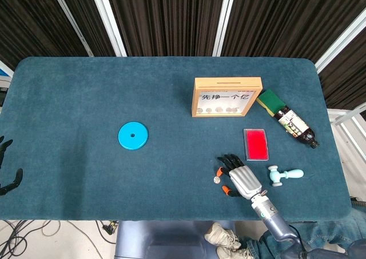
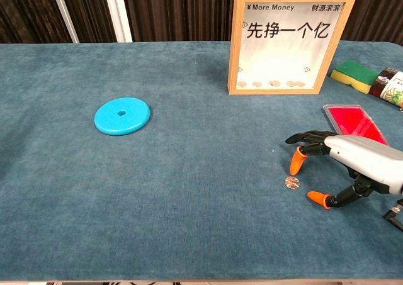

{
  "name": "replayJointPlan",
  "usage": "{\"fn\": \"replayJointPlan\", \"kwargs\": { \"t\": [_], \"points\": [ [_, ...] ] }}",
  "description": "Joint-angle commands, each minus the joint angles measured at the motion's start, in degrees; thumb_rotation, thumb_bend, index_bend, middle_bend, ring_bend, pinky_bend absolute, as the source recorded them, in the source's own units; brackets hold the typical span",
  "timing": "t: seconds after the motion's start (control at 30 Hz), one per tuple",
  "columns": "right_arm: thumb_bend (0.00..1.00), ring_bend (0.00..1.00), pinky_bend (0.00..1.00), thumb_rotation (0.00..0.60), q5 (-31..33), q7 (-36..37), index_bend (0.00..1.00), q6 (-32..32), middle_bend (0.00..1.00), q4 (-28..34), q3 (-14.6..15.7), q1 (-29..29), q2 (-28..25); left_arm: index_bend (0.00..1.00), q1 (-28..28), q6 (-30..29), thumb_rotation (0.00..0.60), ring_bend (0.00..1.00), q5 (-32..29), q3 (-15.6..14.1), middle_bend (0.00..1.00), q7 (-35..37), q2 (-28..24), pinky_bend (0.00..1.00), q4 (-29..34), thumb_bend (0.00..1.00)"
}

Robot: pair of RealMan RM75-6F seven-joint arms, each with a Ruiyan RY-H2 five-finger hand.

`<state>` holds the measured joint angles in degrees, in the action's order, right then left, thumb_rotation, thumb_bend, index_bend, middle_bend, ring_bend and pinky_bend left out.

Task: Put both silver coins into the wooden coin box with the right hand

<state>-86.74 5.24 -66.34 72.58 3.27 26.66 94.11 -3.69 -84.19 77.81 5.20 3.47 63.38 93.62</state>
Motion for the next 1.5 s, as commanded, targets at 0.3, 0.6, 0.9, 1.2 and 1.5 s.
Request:
{"fn": "replayJointPlan", "kwargs": {
  "t": [0.3, 0.6, 0.9, 1.2, 1.5],
  "points": [
    [0.41, 0.00, 0.00, 0.600, -0.59, 0.47, 0.42, -0.20, 0.11, -0.26, -0.58, -0.31, 0.26, 0.11, 0.03, 0.10, 0.600, 0.00, -0.03, 0.07, 0.00, -0.03, -0.01, 0.00, 0.00, 0.41],
    [0.41, 0.00, 0.00, 0.600, -0.73, 0.63, 0.42, 0.37, 0.11, -0.16, -0.59, -0.63, 0.19, 0.11, 0.06, 0.18, 0.600, 0.00, -0.19, 0.18, 0.00, -0.18, 0.01, 0.00, 0.00, 0.41],
    [0.41, 0.00, 0.00, 0.600, -1.21, 0.76, 0.42, 0.45, 0.11, -0.34, -0.66, -0.89, 0.49, 0.11, 0.11, 0.22, 0.600, 0.00, -0.35, 0.28, 0.00, -0.28, 0.04, 0.00, 0.05, 0.41],
    [0.41, 0.00, 0.00, 0.600, -1.81, 1.18, 0.42, 0.07, 0.11, -0.40, -0.75, -1.19, 0.63, 0.11, 0.17, 0.28, 0.600, 0.00, -0.63, 0.36, 0.00, -0.58, 0.06, 0.00, 0.14, 0.41],
    [0.41, 0.00, 0.00, 0.600, -2.07, 1.46, 0.42, 0.48, 0.11, -0.89, -0.75, -1.26, 1.02, 0.11, 0.23, 0.34, 0.600, 0.00, -1.10, 0.55, 0.00, -0.92, 0.11, 0.00, 0.31, 0.41]
  ]
}}
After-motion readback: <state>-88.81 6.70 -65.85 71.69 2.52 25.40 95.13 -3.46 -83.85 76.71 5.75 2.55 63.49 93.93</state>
